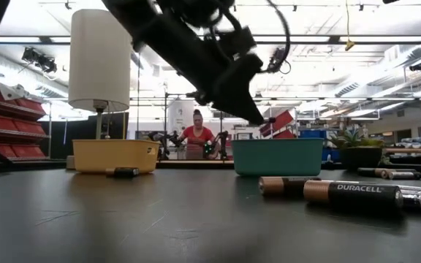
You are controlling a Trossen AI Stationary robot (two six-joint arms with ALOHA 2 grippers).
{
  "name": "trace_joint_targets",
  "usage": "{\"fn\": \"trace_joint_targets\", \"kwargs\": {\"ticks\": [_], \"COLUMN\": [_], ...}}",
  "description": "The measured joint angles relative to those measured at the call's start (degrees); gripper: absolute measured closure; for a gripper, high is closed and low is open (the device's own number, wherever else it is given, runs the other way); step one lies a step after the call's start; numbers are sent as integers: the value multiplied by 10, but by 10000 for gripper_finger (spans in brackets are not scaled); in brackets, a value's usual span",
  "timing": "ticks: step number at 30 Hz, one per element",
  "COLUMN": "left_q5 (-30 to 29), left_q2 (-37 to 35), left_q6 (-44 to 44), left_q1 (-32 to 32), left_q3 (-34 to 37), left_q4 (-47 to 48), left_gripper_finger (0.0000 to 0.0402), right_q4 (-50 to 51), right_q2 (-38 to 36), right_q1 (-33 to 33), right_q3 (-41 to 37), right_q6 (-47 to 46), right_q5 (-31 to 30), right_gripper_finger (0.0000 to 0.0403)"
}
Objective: Sort batteries
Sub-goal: Put the silver battery into the blue bin, then put the black battery into the yellow bin
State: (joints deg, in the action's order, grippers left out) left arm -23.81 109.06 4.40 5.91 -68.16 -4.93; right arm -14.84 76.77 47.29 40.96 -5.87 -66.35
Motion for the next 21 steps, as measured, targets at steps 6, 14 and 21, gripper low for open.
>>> {"fn": "trace_joint_targets", "kwargs": {"ticks": [6, 14, 21], "left_q5": [52, 79, 75], "left_q2": [0, 0, 0], "left_q6": [2, 23, -10], "left_q1": [-38, -40, 11], "left_q3": [0, -1, -59], "left_q4": [-53, -30, 43], "left_gripper_finger": [345, 275, 271], "right_q4": [-4, -6, -5], "right_q2": [0, 0, 0], "right_q1": [0, 0, 1], "right_q3": [-25, -38, -38], "right_q6": [-26, -41, -43], "right_q5": [0, -1, -1], "right_gripper_finger": [346, 346, 346]}}
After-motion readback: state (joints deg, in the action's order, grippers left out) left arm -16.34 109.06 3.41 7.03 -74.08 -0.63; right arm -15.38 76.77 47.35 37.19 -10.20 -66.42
